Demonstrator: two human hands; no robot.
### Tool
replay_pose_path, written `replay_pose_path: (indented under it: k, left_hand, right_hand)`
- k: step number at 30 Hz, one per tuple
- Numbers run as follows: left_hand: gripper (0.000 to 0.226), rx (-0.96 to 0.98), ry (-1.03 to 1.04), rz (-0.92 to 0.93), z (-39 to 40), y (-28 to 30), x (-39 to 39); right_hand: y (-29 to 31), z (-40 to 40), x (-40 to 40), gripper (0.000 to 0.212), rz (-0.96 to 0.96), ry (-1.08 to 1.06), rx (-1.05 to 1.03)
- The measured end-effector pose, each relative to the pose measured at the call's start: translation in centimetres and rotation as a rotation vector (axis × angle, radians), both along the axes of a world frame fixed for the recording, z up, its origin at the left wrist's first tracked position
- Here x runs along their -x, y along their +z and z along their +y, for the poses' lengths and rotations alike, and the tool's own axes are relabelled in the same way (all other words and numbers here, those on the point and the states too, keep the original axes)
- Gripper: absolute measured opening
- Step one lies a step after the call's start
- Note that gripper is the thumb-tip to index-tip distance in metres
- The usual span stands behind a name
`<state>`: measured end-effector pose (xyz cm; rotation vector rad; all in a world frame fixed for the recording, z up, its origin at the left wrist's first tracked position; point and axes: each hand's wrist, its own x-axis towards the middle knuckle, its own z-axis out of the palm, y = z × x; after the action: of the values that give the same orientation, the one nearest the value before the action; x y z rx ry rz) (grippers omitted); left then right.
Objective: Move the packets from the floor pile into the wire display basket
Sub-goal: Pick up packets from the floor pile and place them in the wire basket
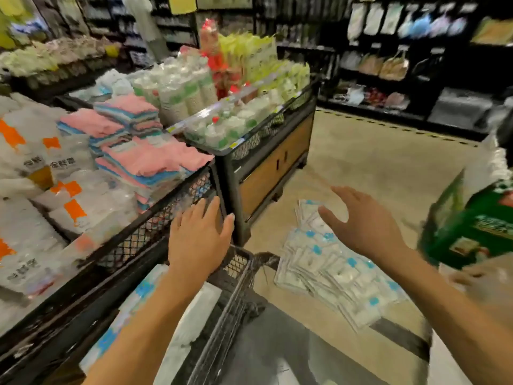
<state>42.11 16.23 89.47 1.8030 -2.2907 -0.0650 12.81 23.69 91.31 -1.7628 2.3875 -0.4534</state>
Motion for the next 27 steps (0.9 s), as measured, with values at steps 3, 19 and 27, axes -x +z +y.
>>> replay_pose_path:
  k: [3,19,27]
  left_hand:
    - [0.063,0.017,-0.066,-0.032,-1.0,-0.1,5.2]
    - [0.063,-0.048,-0.295,-0.105,-7.1,-4.7,28.2]
    - [0.065,-0.152,-0.400,-0.105,-14.5,-10.1,34.2]
  right_hand:
    - [-0.7,1.1,4.5,0.072,-0.007,-0.064,-0.028]
    - [-6.1,2.4,25.7,0.079,0.024,-0.315,-0.091]
    - [-11.1,-2.4,30.4,0.077,-0.023,-0.449,-0.217]
